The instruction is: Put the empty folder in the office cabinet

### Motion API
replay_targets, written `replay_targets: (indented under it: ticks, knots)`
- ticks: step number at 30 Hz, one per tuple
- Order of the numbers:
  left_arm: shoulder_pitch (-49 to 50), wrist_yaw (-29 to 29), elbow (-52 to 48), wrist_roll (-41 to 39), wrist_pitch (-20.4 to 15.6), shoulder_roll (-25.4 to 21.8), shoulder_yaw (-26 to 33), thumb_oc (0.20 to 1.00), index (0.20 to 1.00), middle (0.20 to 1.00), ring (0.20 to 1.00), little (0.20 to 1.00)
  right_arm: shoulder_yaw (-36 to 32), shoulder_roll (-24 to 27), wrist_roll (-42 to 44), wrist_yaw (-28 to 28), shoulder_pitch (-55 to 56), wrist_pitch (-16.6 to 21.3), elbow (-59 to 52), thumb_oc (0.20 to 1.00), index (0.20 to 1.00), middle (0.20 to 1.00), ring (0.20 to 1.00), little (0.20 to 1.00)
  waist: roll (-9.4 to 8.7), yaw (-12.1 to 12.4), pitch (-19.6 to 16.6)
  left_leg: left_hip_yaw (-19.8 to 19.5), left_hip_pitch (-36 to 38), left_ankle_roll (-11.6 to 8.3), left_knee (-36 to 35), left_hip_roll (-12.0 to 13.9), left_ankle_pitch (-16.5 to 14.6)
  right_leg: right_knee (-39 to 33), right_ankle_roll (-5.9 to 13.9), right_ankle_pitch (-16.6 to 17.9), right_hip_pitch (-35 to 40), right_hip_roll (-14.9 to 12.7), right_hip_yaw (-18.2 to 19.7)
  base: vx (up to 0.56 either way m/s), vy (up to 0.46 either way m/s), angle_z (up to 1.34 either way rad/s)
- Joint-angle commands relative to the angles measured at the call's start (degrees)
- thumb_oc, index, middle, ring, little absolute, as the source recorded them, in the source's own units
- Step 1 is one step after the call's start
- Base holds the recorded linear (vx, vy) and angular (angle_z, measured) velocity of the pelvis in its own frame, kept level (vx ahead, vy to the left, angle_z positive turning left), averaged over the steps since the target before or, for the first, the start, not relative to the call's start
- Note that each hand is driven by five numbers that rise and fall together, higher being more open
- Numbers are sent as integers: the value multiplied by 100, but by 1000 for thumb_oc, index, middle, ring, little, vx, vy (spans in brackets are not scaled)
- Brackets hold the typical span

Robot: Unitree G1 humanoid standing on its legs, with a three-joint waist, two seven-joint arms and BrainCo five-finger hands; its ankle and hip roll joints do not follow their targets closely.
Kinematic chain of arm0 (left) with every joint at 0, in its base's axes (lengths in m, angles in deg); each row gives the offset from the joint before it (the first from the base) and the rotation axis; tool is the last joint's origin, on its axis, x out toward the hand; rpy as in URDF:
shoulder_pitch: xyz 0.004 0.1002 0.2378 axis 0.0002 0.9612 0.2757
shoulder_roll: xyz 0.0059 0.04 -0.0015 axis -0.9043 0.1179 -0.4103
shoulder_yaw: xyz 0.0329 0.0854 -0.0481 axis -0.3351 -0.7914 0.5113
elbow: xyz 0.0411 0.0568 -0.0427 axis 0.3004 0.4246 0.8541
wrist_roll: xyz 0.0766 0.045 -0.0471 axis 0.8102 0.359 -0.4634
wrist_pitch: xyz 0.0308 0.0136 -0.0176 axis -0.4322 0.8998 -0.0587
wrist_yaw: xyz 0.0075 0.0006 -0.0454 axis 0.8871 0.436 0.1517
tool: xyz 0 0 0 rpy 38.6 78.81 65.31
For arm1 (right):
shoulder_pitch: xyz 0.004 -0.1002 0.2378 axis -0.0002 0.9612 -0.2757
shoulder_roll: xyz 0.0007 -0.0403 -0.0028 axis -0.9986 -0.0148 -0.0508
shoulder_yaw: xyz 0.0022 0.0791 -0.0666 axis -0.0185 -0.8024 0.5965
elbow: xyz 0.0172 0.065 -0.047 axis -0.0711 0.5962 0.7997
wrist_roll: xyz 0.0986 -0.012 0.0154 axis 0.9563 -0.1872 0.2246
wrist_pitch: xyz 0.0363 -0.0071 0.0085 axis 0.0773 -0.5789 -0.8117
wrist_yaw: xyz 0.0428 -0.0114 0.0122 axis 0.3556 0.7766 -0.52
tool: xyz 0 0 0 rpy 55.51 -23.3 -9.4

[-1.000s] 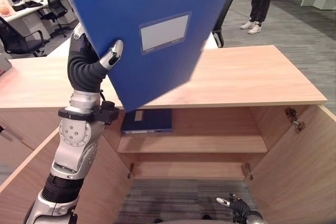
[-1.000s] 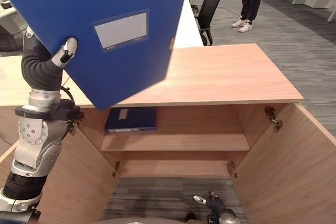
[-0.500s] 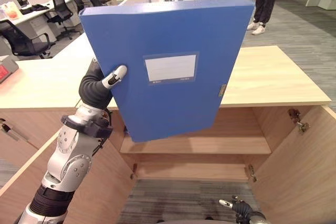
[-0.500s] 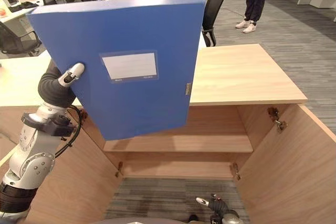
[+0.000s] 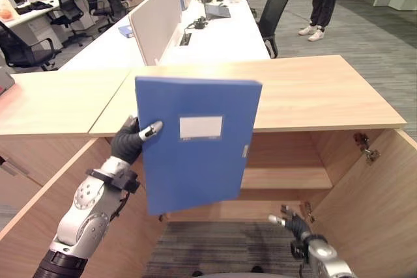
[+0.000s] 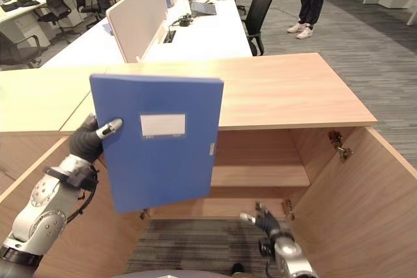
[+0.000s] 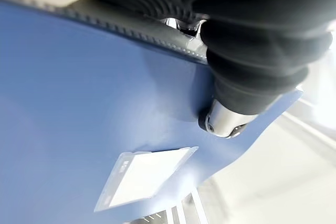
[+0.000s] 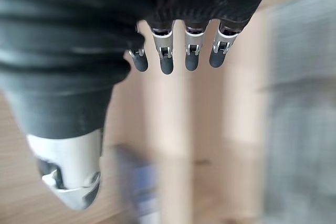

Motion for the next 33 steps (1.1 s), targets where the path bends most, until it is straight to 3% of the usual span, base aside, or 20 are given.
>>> replay_targets:
  ticks: [1,7,10,22,33]
  knots:
    - [-384,-124,-35,158,-328,150,107,200,200,200,200,200,-78,391,342,-235,-174,217,-903,1000,1000,1000,1000,1000,-315,-50,101,263,127,-215,73,54,-416,95,613,-811,490,-593,77,0,0,0]
    - [-363,-285,32,386,-243,255,33,200,200,200,200,200,-82,869,567,-681,-195,178,-2298,1000,1000,1000,1000,1000,-374,-107,91,327,152,-202,73,75,-433,96,627,-797,457,-597,144,13,12,-5]
    - [-410,-314,29,436,-232,290,-58,200,200,200,200,200,-12,862,735,-728,-277,167,-2397,1000,1000,1000,1000,1000,-383,-116,79,338,155,-201,73,81,-438,94,627,-798,453,-598,160,8,6,-7]
    - [-659,-401,-29,552,-187,718,-282,200,200,200,200,200,534,398,803,-930,-513,108,-2501,1000,1000,1000,1000,1000,-408,-136,69,363,171,-180,73,105,-456,90,612,-814,452,-579,186,0,0,0]
    - [-1087,-647,-151,482,-123,909,-876,200,200,200,200,200,1266,175,1597,-1403,-1015,-37,-2646,1000,1000,1000,1000,1000,-433,-101,67,344,146,-191,73,121,-435,84,602,-826,446,-569,161,0,0,0]
